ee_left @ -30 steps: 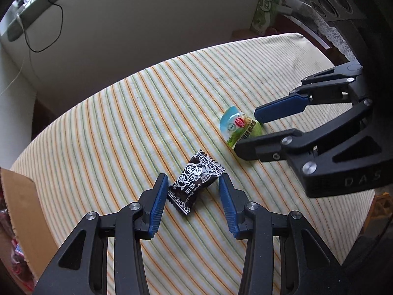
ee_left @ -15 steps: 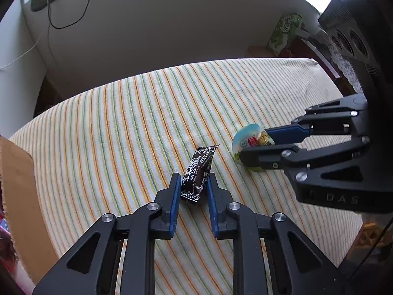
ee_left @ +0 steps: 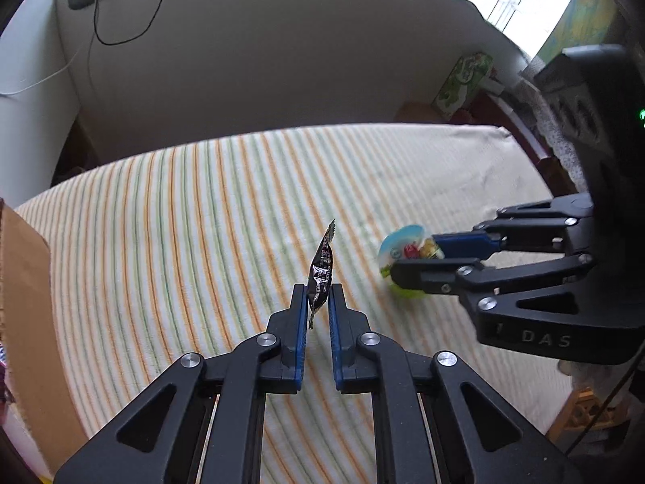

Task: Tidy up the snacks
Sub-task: 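Carry the black candy and egg-shaped jelly into the box and open both tools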

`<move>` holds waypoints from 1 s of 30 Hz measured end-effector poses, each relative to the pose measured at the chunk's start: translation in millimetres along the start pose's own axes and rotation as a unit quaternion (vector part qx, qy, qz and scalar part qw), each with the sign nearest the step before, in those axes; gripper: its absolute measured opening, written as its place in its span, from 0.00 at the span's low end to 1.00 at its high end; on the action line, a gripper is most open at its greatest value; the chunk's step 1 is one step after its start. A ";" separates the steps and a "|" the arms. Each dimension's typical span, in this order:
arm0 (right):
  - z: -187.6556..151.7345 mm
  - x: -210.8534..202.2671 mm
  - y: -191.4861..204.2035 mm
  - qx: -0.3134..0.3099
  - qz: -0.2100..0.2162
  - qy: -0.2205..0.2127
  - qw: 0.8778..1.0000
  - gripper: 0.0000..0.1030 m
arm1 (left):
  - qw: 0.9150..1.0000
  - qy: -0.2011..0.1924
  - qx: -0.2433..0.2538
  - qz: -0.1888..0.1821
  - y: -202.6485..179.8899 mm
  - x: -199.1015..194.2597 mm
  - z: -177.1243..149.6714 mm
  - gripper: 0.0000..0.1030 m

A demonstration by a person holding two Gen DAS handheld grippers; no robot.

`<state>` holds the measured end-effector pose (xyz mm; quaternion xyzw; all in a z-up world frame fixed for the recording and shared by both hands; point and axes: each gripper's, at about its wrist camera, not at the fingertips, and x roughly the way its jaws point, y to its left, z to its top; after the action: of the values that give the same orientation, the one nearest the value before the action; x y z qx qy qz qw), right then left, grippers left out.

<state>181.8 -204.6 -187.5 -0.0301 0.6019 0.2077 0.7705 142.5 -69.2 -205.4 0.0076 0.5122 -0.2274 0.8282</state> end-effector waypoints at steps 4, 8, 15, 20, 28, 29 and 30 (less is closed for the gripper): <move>5.6 -11.6 8.3 -0.012 0.002 -0.009 1.000 0.24 | 1.000 -0.015 -0.015 -0.001 5.6 -20.0 -1.4 0.09; 10.1 -26.4 15.9 -0.018 0.006 -0.019 1.000 0.24 | 0.999 -0.029 -0.038 0.000 16.8 -42.8 -6.5 0.09; 32.3 -43.7 55.8 -0.052 0.009 -0.035 0.998 0.24 | 0.997 -0.048 -0.063 0.025 29.9 -74.3 -15.1 0.09; 48.0 -47.4 91.3 -0.083 0.020 -0.043 0.995 0.24 | 0.993 -0.058 -0.091 0.050 53.8 -105.5 -30.5 0.09; 64.4 -43.4 155.7 -0.134 0.040 -0.044 0.989 0.24 | 0.984 -0.081 -0.133 0.092 91.9 -151.0 -58.6 0.09; 65.6 -40.5 163.4 -0.140 0.042 -0.043 0.988 0.24 | 0.982 -0.083 -0.138 0.097 96.1 -155.4 -62.2 0.09; 67.3 -38.0 172.9 -0.149 0.044 -0.042 0.987 0.24 | 0.981 -0.085 -0.141 0.104 100.3 -160.0 -66.1 0.09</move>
<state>174.6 -37.8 -98.2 -0.1091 0.5324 0.3298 0.7719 65.7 95.9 -122.6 -0.0756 0.4631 -0.0651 0.8807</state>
